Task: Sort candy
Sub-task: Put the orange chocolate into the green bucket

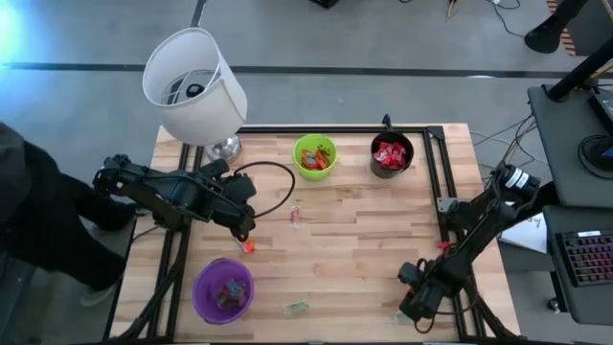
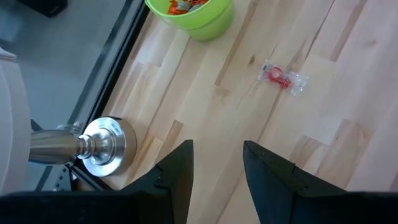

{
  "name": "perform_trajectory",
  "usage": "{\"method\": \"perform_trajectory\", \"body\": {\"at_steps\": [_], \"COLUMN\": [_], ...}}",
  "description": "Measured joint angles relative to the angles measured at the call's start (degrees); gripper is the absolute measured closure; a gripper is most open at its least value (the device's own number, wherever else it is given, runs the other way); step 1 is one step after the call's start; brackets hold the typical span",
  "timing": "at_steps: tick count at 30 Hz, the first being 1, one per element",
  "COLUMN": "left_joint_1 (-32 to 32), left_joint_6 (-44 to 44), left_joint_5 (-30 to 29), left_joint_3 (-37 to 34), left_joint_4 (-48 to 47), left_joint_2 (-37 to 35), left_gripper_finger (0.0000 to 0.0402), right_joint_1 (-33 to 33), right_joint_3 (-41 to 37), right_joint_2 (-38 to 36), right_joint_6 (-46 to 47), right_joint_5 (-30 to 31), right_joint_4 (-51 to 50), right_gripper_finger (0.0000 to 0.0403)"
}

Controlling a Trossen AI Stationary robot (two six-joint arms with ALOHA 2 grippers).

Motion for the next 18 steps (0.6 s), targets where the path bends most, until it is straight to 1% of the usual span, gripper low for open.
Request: {"method": "perform_trajectory", "body": {"at_steps": [4, 7, 10, 15, 18], "left_joint_1": [0.0, 0.0, 0.0, 0.0, 0.0], "left_joint_6": [0.0, 0.0, 0.0, 0.0, 0.0], "left_joint_5": [0.1, 0.3, 1.4, 3.0, 3.0], "left_joint_3": [0.0, 0.0, 0.0, 0.0, 0.0], "left_joint_4": [0.1, 0.1, 0.1, -0.2, -0.2], "left_joint_2": [0.0, 0.0, 0.0, 0.0, 0.0], "left_gripper_finger": [0.0279, 0.0279, 0.0279, 0.0279, 0.0279], "right_joint_1": [0.0, 0.0, 0.0, 0.0, 0.0], "right_joint_3": [0.3, 0.2, 0.2, 0.2, 0.0], "right_joint_2": [2.6, 4.4, 4.7, 2.5, 1.2], "right_joint_6": [0.9, 2.3, 4.0, 4.0, 4.0], "right_joint_5": [-0.8, -1.1, -1.2, -1.0, -0.7], "right_joint_4": [-0.3, -0.5, -0.5, -0.2, -0.3], "right_gripper_finger": [0.0211, 0.023, 0.0269, 0.0343, 0.0372]}}
